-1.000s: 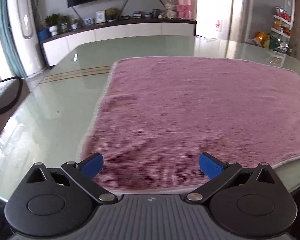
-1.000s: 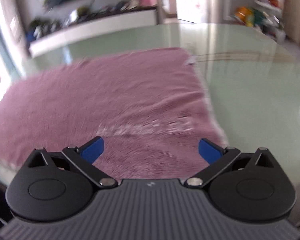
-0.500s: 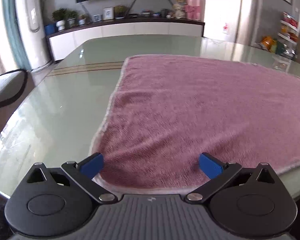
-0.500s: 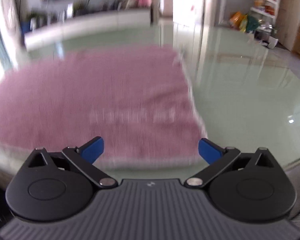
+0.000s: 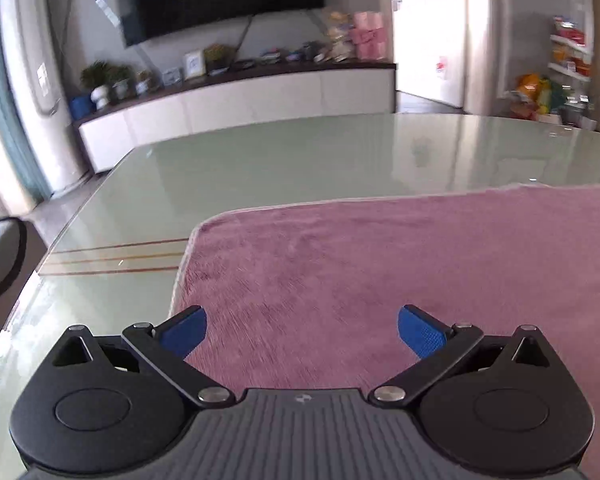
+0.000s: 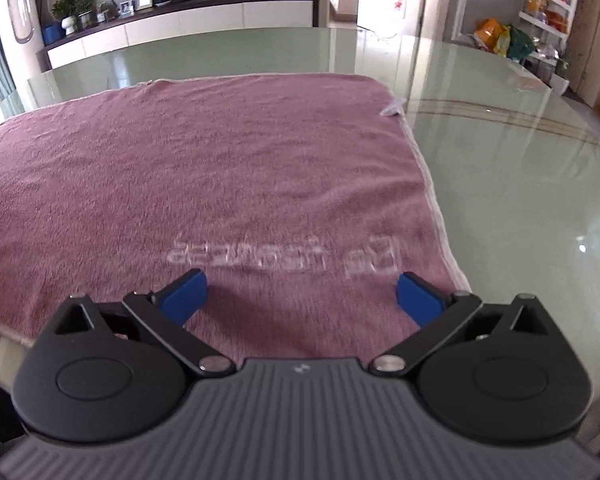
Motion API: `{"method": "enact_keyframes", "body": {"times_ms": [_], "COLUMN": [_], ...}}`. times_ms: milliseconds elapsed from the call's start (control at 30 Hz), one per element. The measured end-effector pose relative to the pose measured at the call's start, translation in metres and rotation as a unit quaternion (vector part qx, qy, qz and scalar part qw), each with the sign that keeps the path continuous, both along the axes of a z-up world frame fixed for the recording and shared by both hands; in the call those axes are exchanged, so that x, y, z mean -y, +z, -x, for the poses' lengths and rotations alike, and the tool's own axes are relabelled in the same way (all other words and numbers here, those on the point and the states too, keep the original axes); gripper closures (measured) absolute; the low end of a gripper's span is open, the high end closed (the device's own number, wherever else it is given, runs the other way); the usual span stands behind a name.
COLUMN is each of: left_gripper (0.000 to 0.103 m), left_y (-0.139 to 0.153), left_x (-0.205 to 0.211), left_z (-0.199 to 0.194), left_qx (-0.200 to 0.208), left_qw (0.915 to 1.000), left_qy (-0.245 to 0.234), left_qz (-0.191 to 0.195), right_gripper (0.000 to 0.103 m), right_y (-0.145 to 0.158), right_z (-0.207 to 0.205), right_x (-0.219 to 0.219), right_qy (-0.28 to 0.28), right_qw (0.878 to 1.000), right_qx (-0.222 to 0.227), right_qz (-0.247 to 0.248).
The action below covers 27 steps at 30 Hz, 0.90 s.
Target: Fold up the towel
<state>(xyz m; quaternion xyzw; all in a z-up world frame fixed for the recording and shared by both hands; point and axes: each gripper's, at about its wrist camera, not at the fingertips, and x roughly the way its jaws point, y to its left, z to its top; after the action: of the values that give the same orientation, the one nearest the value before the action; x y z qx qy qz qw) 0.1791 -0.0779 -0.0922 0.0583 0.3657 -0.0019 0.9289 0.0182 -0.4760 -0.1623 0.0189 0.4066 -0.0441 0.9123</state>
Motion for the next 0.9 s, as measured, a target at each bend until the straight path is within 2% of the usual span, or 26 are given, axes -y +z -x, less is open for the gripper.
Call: {"method": "enact_keyframes", "body": {"times_ms": [100, 167, 233, 300, 400, 500, 600, 667, 767, 900], "left_gripper": [0.0, 0.0, 0.0, 0.0, 0.0, 0.0, 0.0, 0.0, 0.0, 0.001], "left_y": [-0.008, -0.013, -0.013, -0.014, -0.016, -0.017, -0.017, -0.017, -0.015, 0.001], "left_x": [-0.004, -0.014, -0.019, -0.022, -0.029, -0.032, -0.035, -0.04, -0.055, -0.079], "left_z": [-0.023, -0.036, -0.046, -0.058, -0.079, -0.092, -0.105, -0.11, -0.112, -0.091], "left_qx": [-0.02, -0.024, -0.024, -0.023, -0.022, -0.022, -0.023, -0.028, -0.033, -0.014], "left_qw": [0.9996, 0.9989, 0.9984, 0.9987, 0.9988, 0.999, 0.9993, 0.999, 0.9982, 0.9983], "left_qy": [0.019, 0.028, 0.028, 0.02, 0.015, 0.012, 0.006, 0.011, 0.037, 0.054], "left_qz": [0.002, 0.031, 0.043, 0.04, 0.041, 0.036, 0.03, 0.033, 0.033, 0.018], "right_gripper": [0.0, 0.0, 0.0, 0.0, 0.0, 0.0, 0.0, 0.0, 0.0, 0.0], "right_y": [0.002, 0.004, 0.005, 0.01, 0.02, 0.02, 0.003, 0.001, 0.006, 0.02], "right_z": [0.009, 0.014, 0.015, 0.012, 0.011, 0.007, -0.001, 0.004, 0.012, 0.029], "right_x": [0.0, -0.002, 0.001, 0.007, 0.014, 0.013, 0.013, 0.008, 0.008, 0.007], "right_qy": [0.001, -0.002, 0.003, -0.001, -0.023, -0.025, -0.037, -0.027, -0.033, -0.038], "right_qw": [1.0, 1.0, 1.0, 1.0, 0.999, 0.998, 0.999, 1.0, 0.999, 0.999], "right_qx": [-0.007, -0.014, -0.025, -0.024, 0.009, 0.036, 0.0, 0.003, -0.008, 0.029], "right_qz": [-0.002, -0.002, -0.003, -0.013, -0.041, -0.041, -0.028, -0.004, -0.01, -0.002]}}
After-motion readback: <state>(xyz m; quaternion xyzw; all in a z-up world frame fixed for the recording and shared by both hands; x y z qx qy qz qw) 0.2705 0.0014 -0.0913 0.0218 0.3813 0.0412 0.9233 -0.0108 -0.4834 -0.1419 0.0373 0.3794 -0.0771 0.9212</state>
